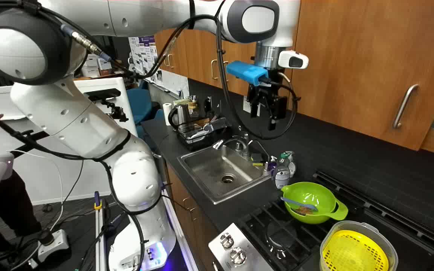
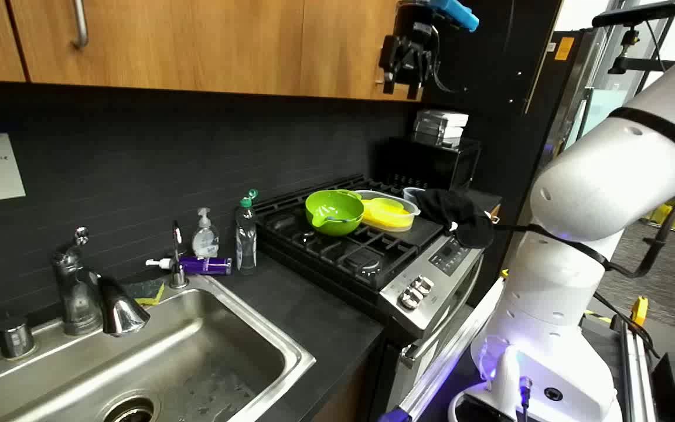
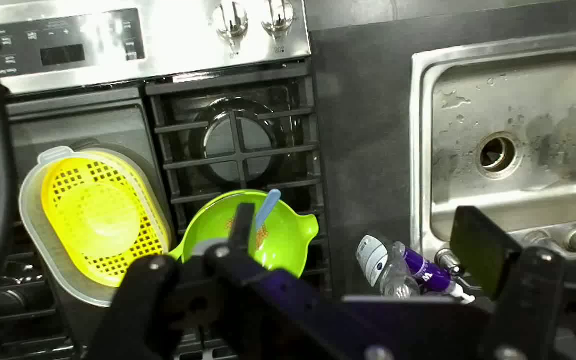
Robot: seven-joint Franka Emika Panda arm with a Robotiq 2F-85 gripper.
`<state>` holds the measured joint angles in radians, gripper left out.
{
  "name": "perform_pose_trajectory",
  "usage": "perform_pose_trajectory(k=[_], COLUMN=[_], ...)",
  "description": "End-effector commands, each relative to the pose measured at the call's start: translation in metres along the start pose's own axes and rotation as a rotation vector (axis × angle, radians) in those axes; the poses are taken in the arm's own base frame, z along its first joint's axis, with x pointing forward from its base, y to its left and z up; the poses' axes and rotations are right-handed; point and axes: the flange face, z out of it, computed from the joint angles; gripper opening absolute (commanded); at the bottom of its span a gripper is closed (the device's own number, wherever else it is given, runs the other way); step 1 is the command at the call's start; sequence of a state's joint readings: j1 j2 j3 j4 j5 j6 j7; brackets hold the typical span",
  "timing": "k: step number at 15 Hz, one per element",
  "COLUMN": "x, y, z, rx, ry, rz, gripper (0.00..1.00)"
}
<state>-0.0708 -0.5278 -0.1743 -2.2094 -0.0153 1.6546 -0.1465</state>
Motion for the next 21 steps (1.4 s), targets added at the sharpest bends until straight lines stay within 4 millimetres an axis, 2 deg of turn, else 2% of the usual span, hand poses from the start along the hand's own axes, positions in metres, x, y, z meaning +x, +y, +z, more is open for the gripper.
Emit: perform_pose_trajectory(k=[1,7,8,10,12,14,18,21], x=[0.0,0.0,0.005,0.003,-0.003,-0.017,-0.038,-0.041], y=[0.0,0.0,0.008,0.035,0.071,0.106,0.168,0.199], z=[-0.001,-0.001,-0.001,-0.006,-0.009,-0.007,0.011,0.031], rx=[0.0,0.0,-0.021,-0.019,0.022,0.069,0.204,0.269], ry=[0.0,0.001,0.005,0.04,0.077,0.1,0.118,0.13], rz=[0.0,0.0,0.041,0.149,0.265,0.353,0.515,0.604], gripper=[1.0,1.0,1.0,1.0,1.0,1.0,1.0,1.0])
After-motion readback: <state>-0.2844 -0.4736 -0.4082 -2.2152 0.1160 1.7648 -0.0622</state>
